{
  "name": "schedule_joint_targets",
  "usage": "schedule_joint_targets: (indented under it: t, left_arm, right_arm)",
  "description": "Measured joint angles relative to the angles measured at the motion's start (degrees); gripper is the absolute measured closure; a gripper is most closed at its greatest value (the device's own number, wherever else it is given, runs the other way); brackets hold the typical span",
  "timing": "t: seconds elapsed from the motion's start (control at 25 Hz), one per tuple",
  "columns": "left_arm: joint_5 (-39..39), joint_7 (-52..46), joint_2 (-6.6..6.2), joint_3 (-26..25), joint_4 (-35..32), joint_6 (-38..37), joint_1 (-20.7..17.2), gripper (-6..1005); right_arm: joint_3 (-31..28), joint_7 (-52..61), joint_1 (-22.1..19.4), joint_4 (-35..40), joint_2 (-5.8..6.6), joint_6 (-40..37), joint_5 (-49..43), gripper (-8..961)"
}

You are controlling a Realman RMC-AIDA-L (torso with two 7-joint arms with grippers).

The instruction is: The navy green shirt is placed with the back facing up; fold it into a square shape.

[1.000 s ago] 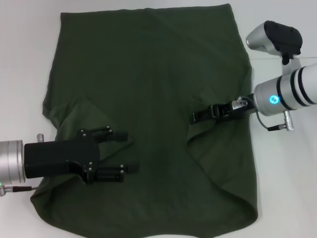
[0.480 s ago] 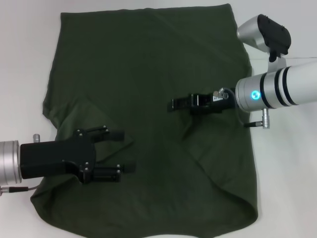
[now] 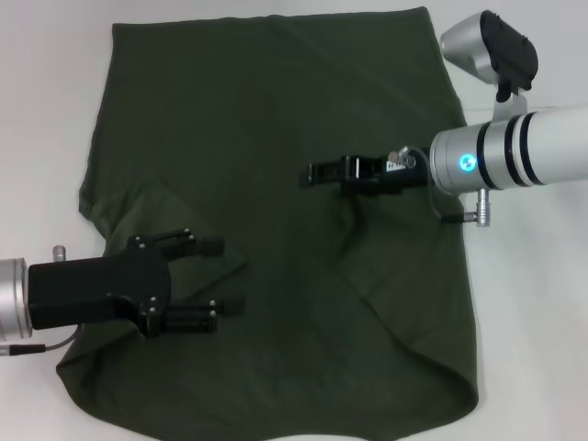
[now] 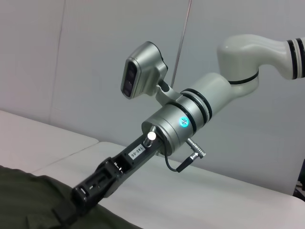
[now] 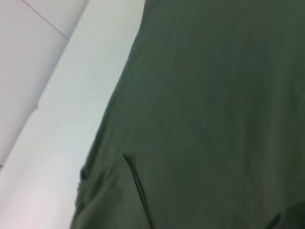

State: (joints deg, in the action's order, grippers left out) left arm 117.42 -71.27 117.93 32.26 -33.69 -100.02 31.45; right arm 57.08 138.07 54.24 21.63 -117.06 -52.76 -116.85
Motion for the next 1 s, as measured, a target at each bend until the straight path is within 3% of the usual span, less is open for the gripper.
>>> schedule_joint_targets:
  t: [0.52, 0.64, 0.84, 1.0]
  left_arm:
    - [-0.19, -1.65, -0.42, -2.52, 0.22, -1.73, 0.43, 120]
    - [-0.22, -2.31, -0.42, -2.65, 0.21, -2.41, 0.45, 120]
    - [-0.26, -3.06, -0.42, -2.74, 0.05, -2.9, 0.52, 121]
    - [-0.47, -3.08, -0.43, -2.74, 0.04, -2.92, 0.53, 120]
  right_arm:
    - [-0.13, -12.02, -2.37, -0.17, -1.33, -0.94, 18.62, 67]
    - [0.01, -12.36, -2.46, 0.33, -0.41, -2.89, 19.28, 67]
    - [1.4, -10.62, -1.75, 0.58, 3.14, -5.9, 17.5, 67]
    - [1.28, -10.28, -2.04, 1.06, 4.77, -6.85, 15.58, 67]
